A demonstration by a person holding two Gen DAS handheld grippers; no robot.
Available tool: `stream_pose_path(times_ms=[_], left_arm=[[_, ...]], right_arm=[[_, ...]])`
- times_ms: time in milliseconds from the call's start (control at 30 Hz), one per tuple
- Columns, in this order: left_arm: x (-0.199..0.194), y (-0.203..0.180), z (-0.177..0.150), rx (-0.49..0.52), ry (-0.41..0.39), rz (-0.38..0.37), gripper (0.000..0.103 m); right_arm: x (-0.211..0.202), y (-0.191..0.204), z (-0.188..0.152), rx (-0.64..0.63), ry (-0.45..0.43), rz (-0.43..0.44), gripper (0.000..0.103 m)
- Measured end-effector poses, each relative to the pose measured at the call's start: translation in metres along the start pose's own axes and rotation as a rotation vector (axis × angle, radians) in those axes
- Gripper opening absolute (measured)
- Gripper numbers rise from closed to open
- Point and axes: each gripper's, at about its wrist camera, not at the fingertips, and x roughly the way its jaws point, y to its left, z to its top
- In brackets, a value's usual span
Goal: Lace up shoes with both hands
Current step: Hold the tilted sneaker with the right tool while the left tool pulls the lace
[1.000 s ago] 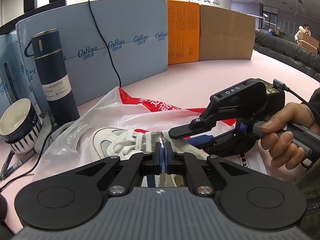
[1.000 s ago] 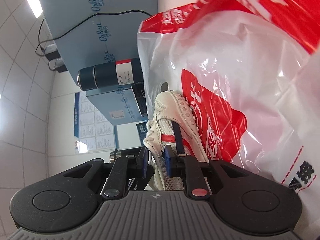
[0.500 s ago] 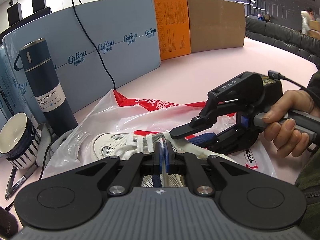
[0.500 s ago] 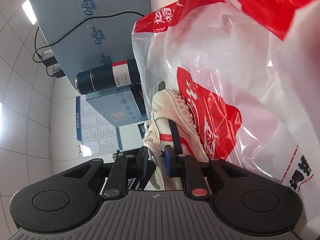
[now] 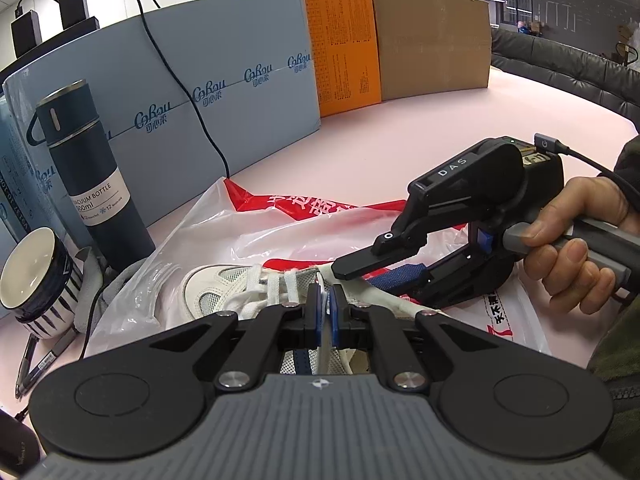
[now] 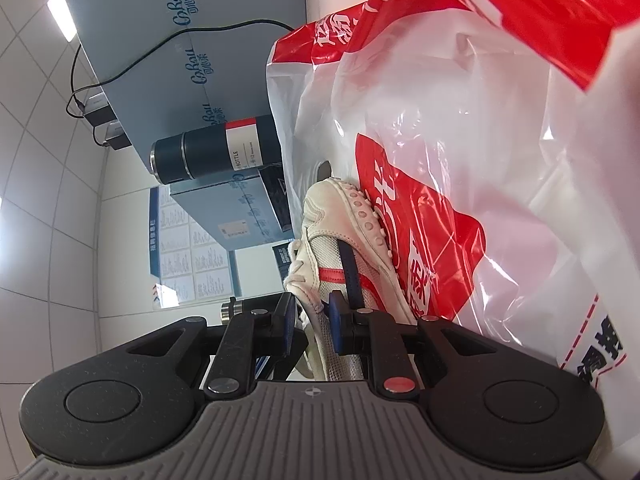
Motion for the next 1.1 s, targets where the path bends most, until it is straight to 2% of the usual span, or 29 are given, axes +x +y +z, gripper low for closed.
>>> stream_pose_path(times_ms=[133, 333, 533, 667, 833, 1100], left_arm=[[0.000, 0.002, 0.002, 0.005, 0.019, -0.016, 0.006], [-0.008, 0.004, 0.010, 0.039, 0.025, -0.028, 0.002], [-0.021, 0.020, 0.009, 0.004, 0.008, 0.012, 0.002], [-0.020, 0.022, 0.002, 0.033, 0.042, 0.010, 0.002], [-0.018, 0.016, 0.002, 0.088, 0.018, -0.017, 0.002], [-0.003, 0.005, 0.004, 0.171, 0.055, -0.030, 0.001]], right_arm=[[0.002, 0.002, -0.001, 0.000, -0.002, 0.000, 0.016], [0.002, 0.003, -0.002, -0.003, -0.007, -0.001, 0.016], [0.003, 0.004, -0.002, -0.004, -0.007, -0.001, 0.016], [0.003, 0.005, -0.001, -0.005, -0.006, -0.001, 0.016], [0.003, 0.006, -0.001, -0.006, -0.006, 0.000, 0.016], [0.004, 0.008, -0.002, -0.008, -0.006, -0.003, 0.017]])
